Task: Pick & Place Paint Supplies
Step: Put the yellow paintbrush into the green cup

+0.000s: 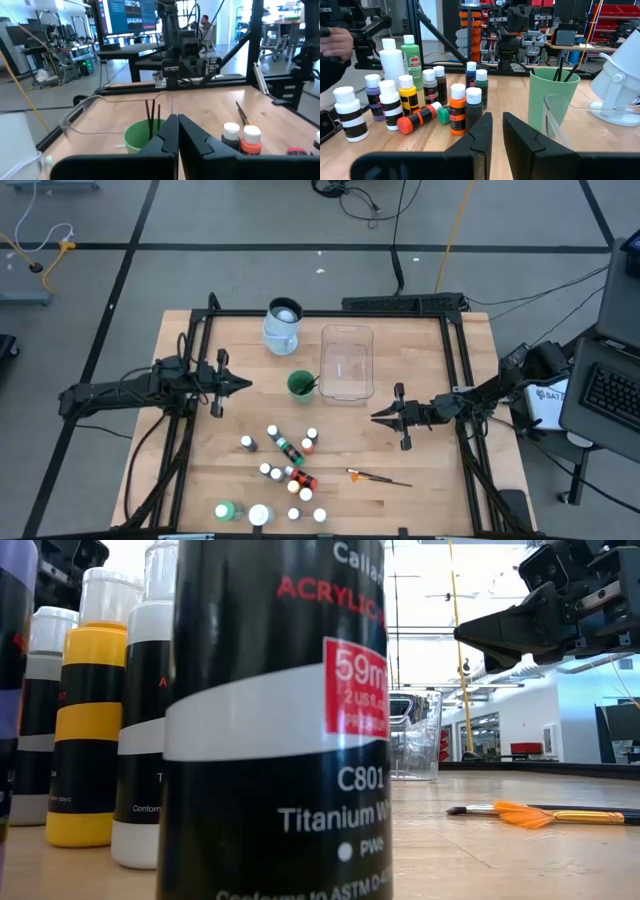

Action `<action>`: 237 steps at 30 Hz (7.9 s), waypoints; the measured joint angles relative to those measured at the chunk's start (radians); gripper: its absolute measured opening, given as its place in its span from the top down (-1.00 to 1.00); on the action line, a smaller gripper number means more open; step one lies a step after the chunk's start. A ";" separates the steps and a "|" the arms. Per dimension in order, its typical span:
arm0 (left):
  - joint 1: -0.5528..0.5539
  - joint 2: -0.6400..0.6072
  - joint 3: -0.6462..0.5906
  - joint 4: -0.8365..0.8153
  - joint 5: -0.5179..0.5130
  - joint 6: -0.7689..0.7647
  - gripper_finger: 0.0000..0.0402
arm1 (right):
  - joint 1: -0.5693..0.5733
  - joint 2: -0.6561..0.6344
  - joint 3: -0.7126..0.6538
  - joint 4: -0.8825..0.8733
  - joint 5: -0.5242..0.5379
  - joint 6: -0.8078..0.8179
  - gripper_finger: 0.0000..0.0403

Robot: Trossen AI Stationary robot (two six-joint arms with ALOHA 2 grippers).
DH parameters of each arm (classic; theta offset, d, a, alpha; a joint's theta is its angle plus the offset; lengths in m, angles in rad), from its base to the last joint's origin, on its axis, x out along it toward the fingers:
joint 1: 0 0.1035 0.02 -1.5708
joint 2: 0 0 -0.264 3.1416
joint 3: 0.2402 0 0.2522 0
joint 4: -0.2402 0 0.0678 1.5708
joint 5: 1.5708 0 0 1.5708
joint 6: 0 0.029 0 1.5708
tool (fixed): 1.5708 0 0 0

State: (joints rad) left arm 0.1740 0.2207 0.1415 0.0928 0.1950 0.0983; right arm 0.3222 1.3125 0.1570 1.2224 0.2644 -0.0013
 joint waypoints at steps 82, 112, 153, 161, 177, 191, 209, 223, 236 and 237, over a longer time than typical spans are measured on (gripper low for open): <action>0.015 -0.012 -0.129 0.018 0.092 -0.103 0.93 | 0.440 0.575 0.885 -1.943 -0.296 1.002 0.93; 0.010 -0.011 -0.129 0.221 0.035 -0.398 0.96 | 0.428 0.182 0.978 -1.742 0.852 -0.283 1.00; -0.340 1.079 0.434 0.331 -0.011 -0.421 -0.19 | 0.104 0.649 0.962 -0.298 0.558 -2.208 1.00; -0.340 1.166 0.508 0.316 0.033 -0.392 -0.19 | 0.103 0.649 0.962 -0.284 0.518 -2.191 1.00; -0.338 1.166 0.509 0.286 0.125 -0.322 0.83 | 0.113 0.647 0.923 -0.291 0.508 -2.137 1.00; -0.338 1.129 0.509 0.272 0.095 -0.180 0.98 | 0.115 0.646 0.920 -0.157 0.713 -1.800 1.00; -0.238 0.626 0.509 -0.056 -0.276 0.087 1.00 | -0.110 -0.056 0.474 -0.785 -0.276 0.148 1.00; -0.085 0.934 0.509 0.111 -0.330 -0.044 1.00 | 0.131 -0.052 0.038 -0.144 0.080 0.089 1.00; -0.060 1.175 0.508 0.205 -0.326 -0.084 1.00 | 0.138 -0.053 0.040 -0.152 0.128 0.082 1.00; -0.058 1.183 0.508 0.205 -0.324 -0.090 1.00 | 0.138 -0.053 0.040 -0.151 0.128 0.081 1.00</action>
State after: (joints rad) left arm 0.1161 1.4037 0.6498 0.2974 -0.1288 0.0080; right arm 0.4603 1.2594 0.1967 1.0718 0.3923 0.0801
